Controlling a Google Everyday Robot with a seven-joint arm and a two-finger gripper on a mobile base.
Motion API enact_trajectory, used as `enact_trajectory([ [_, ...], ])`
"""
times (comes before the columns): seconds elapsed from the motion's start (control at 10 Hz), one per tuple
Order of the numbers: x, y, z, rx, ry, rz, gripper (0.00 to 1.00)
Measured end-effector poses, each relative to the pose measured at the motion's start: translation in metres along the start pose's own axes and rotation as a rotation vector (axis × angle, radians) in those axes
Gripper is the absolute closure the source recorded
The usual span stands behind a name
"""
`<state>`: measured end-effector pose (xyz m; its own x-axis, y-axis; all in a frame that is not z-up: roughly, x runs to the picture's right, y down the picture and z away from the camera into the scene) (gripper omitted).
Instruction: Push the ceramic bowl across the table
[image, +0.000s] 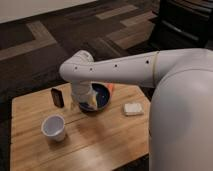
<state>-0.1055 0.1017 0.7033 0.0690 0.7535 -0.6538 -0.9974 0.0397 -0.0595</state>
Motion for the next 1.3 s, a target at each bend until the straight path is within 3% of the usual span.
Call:
enact_trajectory([
  [0.3, 0.000, -0.001, 0.000, 0.004, 0.002, 0.000, 0.35],
  [0.5, 0.004, -0.006, 0.007, 0.045, 0.020, -0.005, 0.35],
  [0.7, 0.005, -0.010, 0.016, 0.062, 0.036, -0.010, 0.35],
  [1.3, 0.008, -0.037, 0.048, 0.039, 0.048, -0.070, 0.35],
])
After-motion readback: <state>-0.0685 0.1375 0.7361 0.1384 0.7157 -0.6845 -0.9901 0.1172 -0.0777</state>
